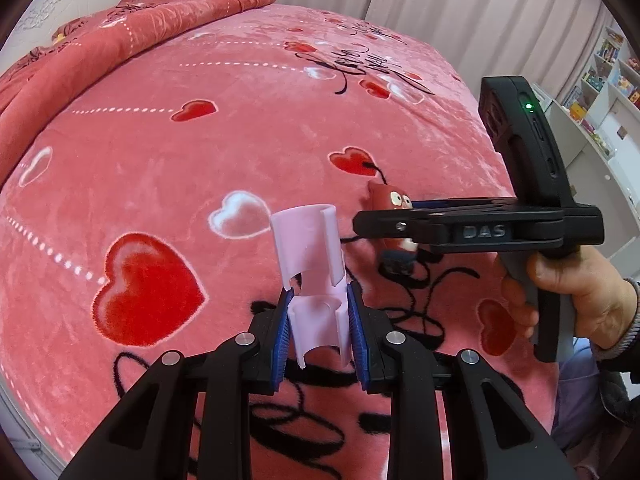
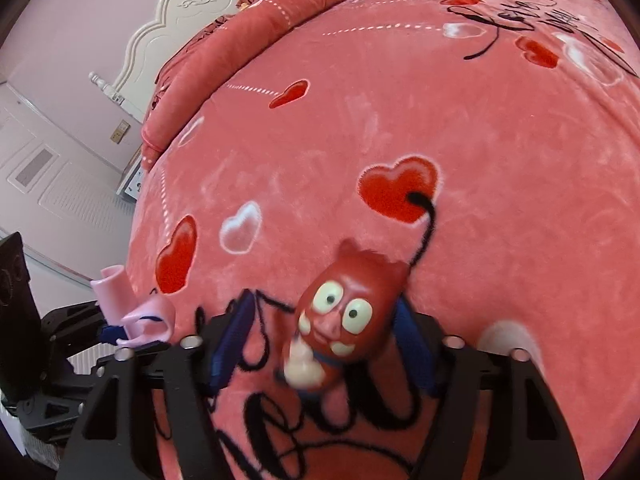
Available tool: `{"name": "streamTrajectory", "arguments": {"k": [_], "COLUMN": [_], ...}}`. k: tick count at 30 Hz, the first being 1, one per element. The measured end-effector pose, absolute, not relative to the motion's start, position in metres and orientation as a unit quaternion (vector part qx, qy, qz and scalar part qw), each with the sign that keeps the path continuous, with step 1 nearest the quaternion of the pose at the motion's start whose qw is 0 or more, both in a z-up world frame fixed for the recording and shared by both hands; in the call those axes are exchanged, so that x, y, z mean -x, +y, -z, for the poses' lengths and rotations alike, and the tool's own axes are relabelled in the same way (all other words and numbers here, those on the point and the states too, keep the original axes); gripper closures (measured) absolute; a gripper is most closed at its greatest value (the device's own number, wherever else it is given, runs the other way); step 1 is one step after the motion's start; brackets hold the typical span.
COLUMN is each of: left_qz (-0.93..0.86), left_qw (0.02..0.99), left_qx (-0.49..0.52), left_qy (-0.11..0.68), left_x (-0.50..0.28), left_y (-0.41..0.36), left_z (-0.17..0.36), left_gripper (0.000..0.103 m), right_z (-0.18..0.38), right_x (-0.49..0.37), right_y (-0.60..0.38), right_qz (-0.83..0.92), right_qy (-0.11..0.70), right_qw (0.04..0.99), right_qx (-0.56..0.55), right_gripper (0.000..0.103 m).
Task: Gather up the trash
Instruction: 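Grasp the pink plastic clip with the left tool while the right tool grasps the red figure toy, then carry the pink clip and red figure toy over the orange bucket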
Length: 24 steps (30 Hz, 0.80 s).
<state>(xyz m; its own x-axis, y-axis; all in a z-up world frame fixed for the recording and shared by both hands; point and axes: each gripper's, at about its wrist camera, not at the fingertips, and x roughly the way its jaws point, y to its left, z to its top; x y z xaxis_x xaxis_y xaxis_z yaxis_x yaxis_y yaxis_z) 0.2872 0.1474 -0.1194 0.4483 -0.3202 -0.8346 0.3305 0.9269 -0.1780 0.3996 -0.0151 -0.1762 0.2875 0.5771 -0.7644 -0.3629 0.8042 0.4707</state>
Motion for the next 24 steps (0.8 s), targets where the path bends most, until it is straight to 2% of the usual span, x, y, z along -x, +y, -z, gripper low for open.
{"name": "streamTrajectory", "arguments": {"k": [1,6,11,24], "left_qz": [0.191,0.193,0.201,0.211], "left_qw": [0.851,0.846,0.84,0.841], "left_qx": [-0.003,0.002,-0.003,-0.037], "left_qy": [0.49,0.497,0.504,0.496], "left_x": [-0.288,-0.286,-0.281,-0.228], "left_y": [0.148,0.146,0.131,0.085], "left_z": [0.121,0.13,0.132,0.098], "left_gripper": [0.075,0.075,0.075,0.075], "right_z": [0.177,0.176,0.164,0.114], "right_x": [-0.4,-0.393,-0.375,-0.294], "right_y": [-0.013,-0.011,-0.015,-0.085], "right_qz": [-0.297,-0.326,-0.351,-0.376], "right_qy": [0.516,0.498,0.48,0.466], "right_qw": [0.799,0.803,0.804,0.801], "right_qx": [-0.09,-0.014,0.017,0.001], "right_gripper": [0.06,0.062,0.063,0.063]}}
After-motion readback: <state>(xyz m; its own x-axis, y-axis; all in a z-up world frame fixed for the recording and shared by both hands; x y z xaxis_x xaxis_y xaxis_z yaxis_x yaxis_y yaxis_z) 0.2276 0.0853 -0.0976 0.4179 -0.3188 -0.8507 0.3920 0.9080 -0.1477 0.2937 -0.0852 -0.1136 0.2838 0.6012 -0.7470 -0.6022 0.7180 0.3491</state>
